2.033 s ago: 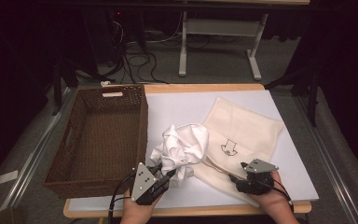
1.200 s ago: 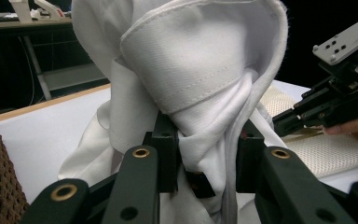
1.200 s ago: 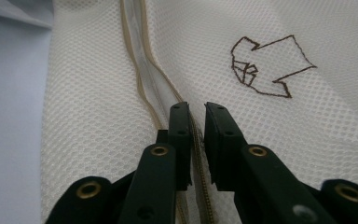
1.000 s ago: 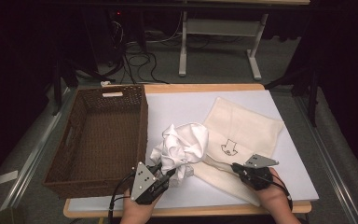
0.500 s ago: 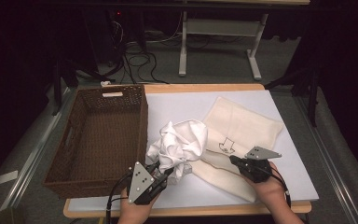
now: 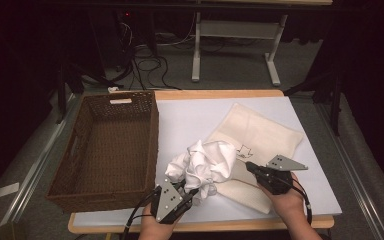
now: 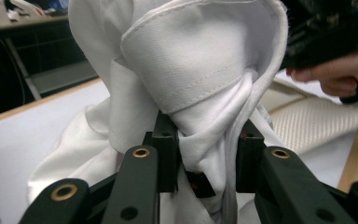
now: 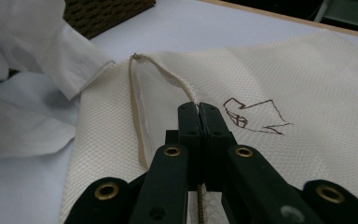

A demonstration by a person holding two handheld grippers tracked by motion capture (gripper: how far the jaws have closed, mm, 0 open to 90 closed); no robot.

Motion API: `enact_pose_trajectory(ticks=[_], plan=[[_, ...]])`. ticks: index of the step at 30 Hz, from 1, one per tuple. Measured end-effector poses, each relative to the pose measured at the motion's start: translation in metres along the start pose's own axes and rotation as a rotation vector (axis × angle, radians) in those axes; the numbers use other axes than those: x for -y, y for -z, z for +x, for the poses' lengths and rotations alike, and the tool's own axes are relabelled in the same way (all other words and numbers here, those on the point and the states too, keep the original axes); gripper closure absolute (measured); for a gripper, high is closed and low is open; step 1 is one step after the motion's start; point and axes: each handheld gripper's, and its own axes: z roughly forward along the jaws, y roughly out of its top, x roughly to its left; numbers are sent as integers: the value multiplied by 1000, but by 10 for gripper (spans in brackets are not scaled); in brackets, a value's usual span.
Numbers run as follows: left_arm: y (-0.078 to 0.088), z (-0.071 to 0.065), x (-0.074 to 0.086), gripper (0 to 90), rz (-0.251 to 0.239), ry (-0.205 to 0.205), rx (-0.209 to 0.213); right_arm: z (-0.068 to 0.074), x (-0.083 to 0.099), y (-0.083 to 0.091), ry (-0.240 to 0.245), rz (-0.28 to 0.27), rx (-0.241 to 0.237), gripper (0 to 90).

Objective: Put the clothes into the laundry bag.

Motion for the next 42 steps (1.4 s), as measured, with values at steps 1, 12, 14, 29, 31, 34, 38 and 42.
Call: enact_pose_trajectory(ticks=[1,12,14,29,31,34,38,42], plan=[[-3,-2,2,693,12,0,7,0,0,1,-7,-6,5,900],[-30,-19,15,690,95,-1,42,-1,-7,12,-39,-95,15,900],[-34,-19,18,688,115,8,43,0,-8,13,-50,-109,5,900],[-45,-13,22,680,167,24,52,10,-13,20,-49,-154,-30,899],[-43,-6,19,681,162,38,41,12,-12,19,-51,-152,-42,899],[-38,1,16,682,146,69,31,16,-12,18,-42,-146,-45,899],[-39,0,14,681,144,70,41,18,-11,15,-35,-137,-47,899],[-49,-8,14,674,171,53,54,18,-10,15,-31,-139,-40,899]])
